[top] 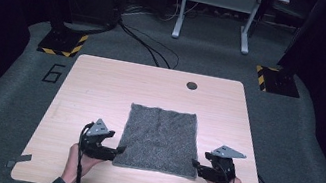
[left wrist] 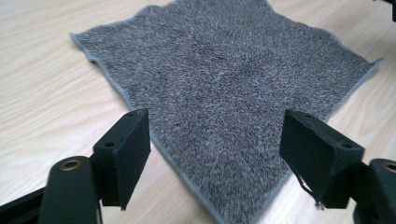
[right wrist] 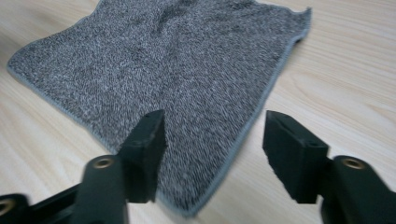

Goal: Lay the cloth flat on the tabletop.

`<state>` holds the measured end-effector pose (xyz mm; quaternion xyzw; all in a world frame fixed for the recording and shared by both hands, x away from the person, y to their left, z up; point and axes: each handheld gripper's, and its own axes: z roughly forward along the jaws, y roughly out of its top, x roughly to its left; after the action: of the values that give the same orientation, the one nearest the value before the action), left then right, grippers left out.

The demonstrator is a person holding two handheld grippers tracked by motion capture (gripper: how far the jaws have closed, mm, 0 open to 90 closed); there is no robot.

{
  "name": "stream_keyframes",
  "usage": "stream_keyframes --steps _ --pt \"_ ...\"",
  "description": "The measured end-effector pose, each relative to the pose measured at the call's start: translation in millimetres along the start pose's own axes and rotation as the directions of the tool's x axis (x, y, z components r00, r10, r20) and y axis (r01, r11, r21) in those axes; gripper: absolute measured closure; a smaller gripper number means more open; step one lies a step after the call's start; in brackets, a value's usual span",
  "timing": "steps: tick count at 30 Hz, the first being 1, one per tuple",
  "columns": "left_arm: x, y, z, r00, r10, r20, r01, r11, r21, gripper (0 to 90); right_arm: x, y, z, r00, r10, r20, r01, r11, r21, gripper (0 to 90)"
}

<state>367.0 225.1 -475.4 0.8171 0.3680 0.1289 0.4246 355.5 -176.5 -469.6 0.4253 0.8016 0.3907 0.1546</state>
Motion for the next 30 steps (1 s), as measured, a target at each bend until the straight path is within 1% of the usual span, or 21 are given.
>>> stream_keyframes --steps 1,2,3,4,5,7,8,10,11,12,14,15,17,20,21,23,24,25,26,29,30 --pt "0.0 0.0 0.0 1.0000 0.000 0.000 0.000 1.0000 0.000 22.6 0.0 0.0 0.0 1.0000 0.000 0.000 0.000 1.000 0.000 33.4" --pt "0.0 1.4 7.2 1.0000 0.007 0.003 -0.007 0.9998 0.020 22.6 1.2 1.4 5.9 0.9999 0.000 -0.011 0.000 1.000 0.013 29.1" --pt "-1.2 1.6 16.6 0.9998 0.000 0.020 -0.001 0.9995 0.033 20.2 4.5 3.9 17.9 0.9995 -0.021 -0.022 0.022 0.999 0.027 21.3" --pt "-1.2 1.6 16.6 0.9998 0.000 0.020 -0.001 0.9995 0.033 19.5 4.5 3.9 17.9 0.9995 -0.021 -0.022 0.022 0.999 0.027 21.3" --pt "-1.2 1.0 26.3 0.9997 -0.003 0.026 0.001 0.9987 0.052 18.2 8.0 6.7 31.4 0.9990 -0.040 -0.021 0.041 0.998 0.049 15.3" --pt "-2.4 -0.5 34.3 0.9994 0.001 0.036 -0.004 0.9972 0.075 17.3 10.6 8.7 40.3 0.9984 -0.045 -0.034 0.047 0.997 0.054 13.9" --pt "-2.4 -0.5 34.3 0.9994 0.001 0.036 -0.004 0.9972 0.075 16.9 10.6 8.7 40.3 0.9984 -0.045 -0.034 0.047 0.997 0.054 13.9" --pt "-4.3 -2.7 41.7 0.9993 0.008 0.037 -0.011 0.9963 0.085 16.9 14.2 10.8 49.3 0.9978 -0.060 -0.029 0.061 0.997 0.057 11.8" --pt "-5.0 -3.9 44.1 0.9991 0.007 0.041 -0.011 0.9952 0.097 16.8 14.8 11.9 53.8 0.9967 -0.072 -0.038 0.074 0.995 0.064 11.2" --pt "-4.5 -6.3 48.5 0.9989 0.018 0.042 -0.023 0.9931 0.115 16.8 16.9 12.7 62.9 0.9962 -0.075 -0.043 0.078 0.994 0.078 10.5" --pt "-4.6 -8.5 50.7 0.9993 0.012 0.036 -0.016 0.9927 0.119 16.7 16.5 12.4 66.1 0.9956 -0.085 -0.040 0.088 0.993 0.080 10.1" --pt "-4.2 -9.6 51.6 0.9991 0.004 0.043 -0.009 0.9915 0.130 16.7 16.9 11.7 70.8 0.9964 -0.073 -0.043 0.077 0.992 0.099 9.8" --pt "-4.3 -13.1 54.0 0.9993 -0.002 0.036 -0.003 0.9901 0.141 16.6 15.1 9.4 77.4 0.9961 -0.076 -0.044 0.081 0.990 0.114 8.2" --pt "-6.8 -15.1 54.5 0.9996 0.020 0.018 -0.023 0.9895 0.143 16.3 12.9 5.8 81.4 0.9964 -0.076 -0.039 0.080 0.987 0.138 8.0" --pt "-8.2 -15.1 54.8 0.9997 0.016 0.019 -0.018 0.9889 0.147 16.2 11.9 4.4 81.8 0.9963 -0.079 -0.034 0.083 0.985 0.149 7.7" --pt "-9.9 -15.1 55.8 0.9997 0.023 0.011 -0.024 0.9888 0.147 15.4 10.9 2.4 81.1 0.9965 -0.078 -0.030 0.081 0.986 0.147 7.7" --pt "-10.4 -14.7 55.8 0.9992 0.041 0.003 -0.040 0.9872 0.154 15.4 11.0 1.9 80.9 0.9969 -0.076 -0.023 0.078 0.987 0.142 7.7" --pt "-11.8 -15.0 56.1 0.9991 0.043 -0.005 -0.042 0.9866 0.158 15.2 10.9 1.4 80.5 0.9966 -0.081 -0.019 0.083 0.986 0.145 7.7" --pt "-14.4 -16.5 56.7 0.9988 0.047 -0.018 -0.043 0.9884 0.146 14.9 10.5 0.2 79.9 0.9952 -0.097 -0.009 0.098 0.984 0.148 7.8" --pt "-17.2 -17.2 56.0 0.9982 0.059 -0.012 -0.057 0.9863 0.155 14.8 10.9 -0.6 78.8 0.9949 -0.100 -0.007 0.100 0.983 0.156 7.8" --pt "-20.9 -18.7 56.4 0.9975 0.068 -0.020 -0.064 0.9869 0.148 14.6 10.4 -1.1 78.0 0.9945 -0.105 -0.009 0.105 0.982 0.158 7.7"
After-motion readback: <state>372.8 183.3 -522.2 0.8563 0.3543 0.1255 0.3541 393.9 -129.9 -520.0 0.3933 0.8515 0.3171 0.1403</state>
